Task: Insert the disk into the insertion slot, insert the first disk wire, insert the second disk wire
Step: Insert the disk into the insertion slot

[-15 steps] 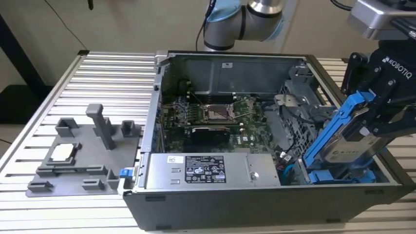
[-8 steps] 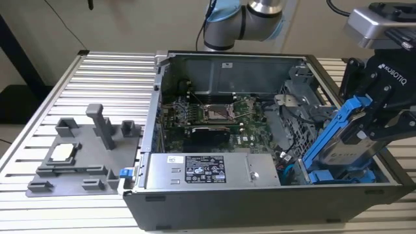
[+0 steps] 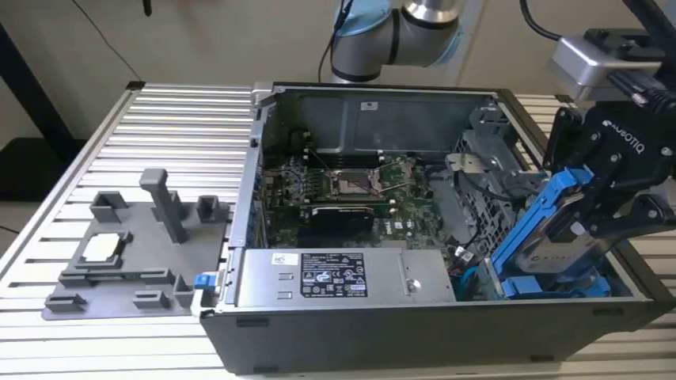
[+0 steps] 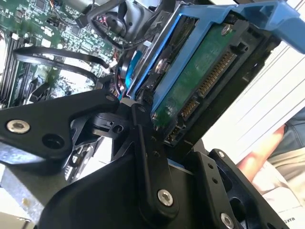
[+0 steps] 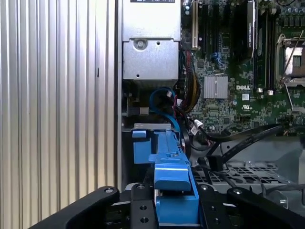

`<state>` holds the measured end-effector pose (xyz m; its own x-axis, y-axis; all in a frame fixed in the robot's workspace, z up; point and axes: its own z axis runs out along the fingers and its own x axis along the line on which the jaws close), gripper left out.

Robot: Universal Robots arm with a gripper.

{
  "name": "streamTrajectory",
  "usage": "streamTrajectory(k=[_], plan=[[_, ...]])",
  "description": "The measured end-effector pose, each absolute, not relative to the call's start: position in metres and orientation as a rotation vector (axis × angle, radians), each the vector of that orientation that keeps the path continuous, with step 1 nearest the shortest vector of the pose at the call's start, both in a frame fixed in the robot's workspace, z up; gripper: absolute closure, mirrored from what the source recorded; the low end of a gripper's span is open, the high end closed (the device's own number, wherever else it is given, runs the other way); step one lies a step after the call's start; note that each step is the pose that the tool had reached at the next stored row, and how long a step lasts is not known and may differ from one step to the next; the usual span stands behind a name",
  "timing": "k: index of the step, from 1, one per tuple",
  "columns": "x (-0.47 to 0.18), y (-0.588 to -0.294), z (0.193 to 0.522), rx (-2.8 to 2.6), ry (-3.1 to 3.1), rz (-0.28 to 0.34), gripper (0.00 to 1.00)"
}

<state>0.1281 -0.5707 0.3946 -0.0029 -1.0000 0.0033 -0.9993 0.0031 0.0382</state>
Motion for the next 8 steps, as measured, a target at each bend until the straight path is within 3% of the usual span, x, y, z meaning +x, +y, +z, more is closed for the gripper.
streamTrajectory(k=[8], plan=[[0.128,-0.569,0.38,2.201,-2.2,-0.038,0.67]])
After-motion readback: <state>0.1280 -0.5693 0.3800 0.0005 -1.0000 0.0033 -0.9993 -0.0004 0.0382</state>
